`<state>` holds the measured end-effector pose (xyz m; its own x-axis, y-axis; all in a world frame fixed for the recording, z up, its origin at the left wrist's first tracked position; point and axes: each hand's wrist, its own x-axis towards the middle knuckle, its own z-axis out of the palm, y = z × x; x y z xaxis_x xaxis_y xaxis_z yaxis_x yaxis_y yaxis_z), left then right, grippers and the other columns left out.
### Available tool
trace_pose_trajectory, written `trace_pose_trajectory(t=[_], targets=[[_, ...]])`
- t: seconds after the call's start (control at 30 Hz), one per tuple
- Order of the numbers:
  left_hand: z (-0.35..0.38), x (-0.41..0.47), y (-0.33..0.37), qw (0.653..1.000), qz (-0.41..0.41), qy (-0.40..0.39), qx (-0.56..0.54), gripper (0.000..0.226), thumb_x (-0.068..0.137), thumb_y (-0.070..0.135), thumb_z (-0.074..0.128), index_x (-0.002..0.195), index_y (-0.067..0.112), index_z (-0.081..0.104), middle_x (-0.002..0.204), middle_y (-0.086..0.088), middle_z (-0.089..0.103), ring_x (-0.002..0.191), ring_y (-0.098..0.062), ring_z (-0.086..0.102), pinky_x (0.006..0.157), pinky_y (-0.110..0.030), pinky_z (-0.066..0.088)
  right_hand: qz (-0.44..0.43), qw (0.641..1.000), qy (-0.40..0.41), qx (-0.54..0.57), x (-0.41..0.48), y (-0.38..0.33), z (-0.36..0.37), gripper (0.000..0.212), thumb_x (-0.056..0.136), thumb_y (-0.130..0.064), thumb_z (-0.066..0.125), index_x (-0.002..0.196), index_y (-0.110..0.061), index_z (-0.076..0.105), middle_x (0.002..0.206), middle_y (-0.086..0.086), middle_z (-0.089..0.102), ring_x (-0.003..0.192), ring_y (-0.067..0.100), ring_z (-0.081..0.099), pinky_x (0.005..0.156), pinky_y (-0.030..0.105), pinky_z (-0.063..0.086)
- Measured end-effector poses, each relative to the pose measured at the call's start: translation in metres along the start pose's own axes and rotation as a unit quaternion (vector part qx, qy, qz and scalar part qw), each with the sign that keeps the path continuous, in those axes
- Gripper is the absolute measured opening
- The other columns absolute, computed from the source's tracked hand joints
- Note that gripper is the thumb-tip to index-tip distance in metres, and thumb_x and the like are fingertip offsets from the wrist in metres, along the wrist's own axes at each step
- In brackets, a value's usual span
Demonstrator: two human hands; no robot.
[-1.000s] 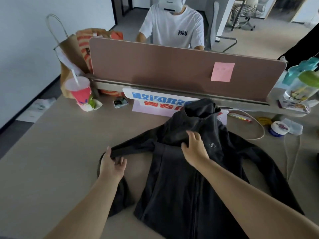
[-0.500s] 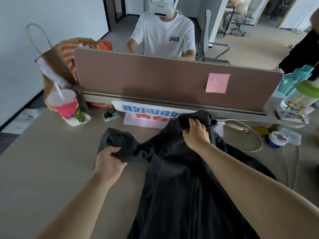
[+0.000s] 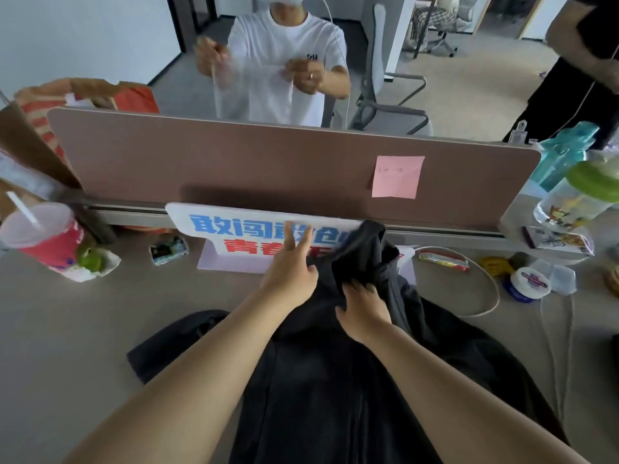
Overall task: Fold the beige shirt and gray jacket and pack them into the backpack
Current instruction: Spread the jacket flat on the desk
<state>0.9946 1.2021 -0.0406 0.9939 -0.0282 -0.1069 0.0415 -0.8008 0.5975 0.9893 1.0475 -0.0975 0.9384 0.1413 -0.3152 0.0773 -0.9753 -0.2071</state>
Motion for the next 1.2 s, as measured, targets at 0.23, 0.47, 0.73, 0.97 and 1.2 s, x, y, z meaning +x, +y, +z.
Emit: trace_pose_trajectory(t=[0.23,0.47,0.73,0.97,1.2], targets=[[0.02,0.027,0.005,0.999,-0.014,0.033,-0.012,0.073,0.097,0.015,0.045,0.152,0.031,-0.001,0.16,-0.001,-0.014,0.134,-0.024,0.041,0.09,-0.031,0.051,-0.03,0.996,-0.076,-0.024,-0.01,0.018,0.038,0.032,0.099,-0.025,0.037,0.127,-0.015,0.051,0.135,0.0,0.047,0.128,0.025,0.032,0.096,0.038,0.045],[0.044,0.009,-0.013,0.998,-0.062,-0.021,-0.023,0.074,0.091,0.002,0.051,0.151,0.025,0.014,0.161,-0.002,0.007,0.145,-0.024,0.022,0.11,-0.037,0.034,-0.085,0.975,0.065,0.194,-0.029,0.033,0.03,0.052,0.084,-0.002,0.048,0.135,-0.013,0.05,0.148,0.001,0.035,0.139,0.021,0.028,0.112,0.025,0.025],[0.073,-0.048,-0.102,0.942,-0.141,-0.248,0.176,0.07,0.097,0.054,0.029,0.149,0.035,-0.014,0.157,0.001,-0.027,0.146,-0.027,-0.019,0.116,-0.056,-0.002,0.197,0.975,0.018,0.097,-0.071,0.147,0.062,0.069,0.099,-0.046,0.027,0.153,-0.015,-0.004,0.161,0.002,-0.009,0.148,0.019,-0.008,0.119,0.033,0.004],[0.053,-0.079,-0.129,0.939,-0.197,-0.236,0.151,0.084,0.086,0.071,0.038,0.146,0.045,-0.015,0.154,0.005,-0.033,0.143,-0.027,-0.026,0.114,-0.058,-0.004,0.273,0.96,-0.004,0.063,-0.122,0.187,0.071,0.075,0.096,-0.055,0.019,0.152,-0.013,-0.006,0.161,0.005,-0.011,0.148,0.022,-0.009,0.12,0.035,0.003],[0.03,-0.119,-0.136,0.985,-0.168,0.045,-0.011,0.037,0.093,0.018,0.053,0.129,0.017,0.055,0.138,-0.007,0.051,0.124,-0.022,0.05,0.101,-0.034,0.041,0.186,0.979,0.07,0.038,-0.108,0.094,0.042,0.063,0.098,-0.03,0.038,0.152,-0.012,0.011,0.16,0.015,0.001,0.148,0.03,-0.002,0.12,0.041,0.003]])
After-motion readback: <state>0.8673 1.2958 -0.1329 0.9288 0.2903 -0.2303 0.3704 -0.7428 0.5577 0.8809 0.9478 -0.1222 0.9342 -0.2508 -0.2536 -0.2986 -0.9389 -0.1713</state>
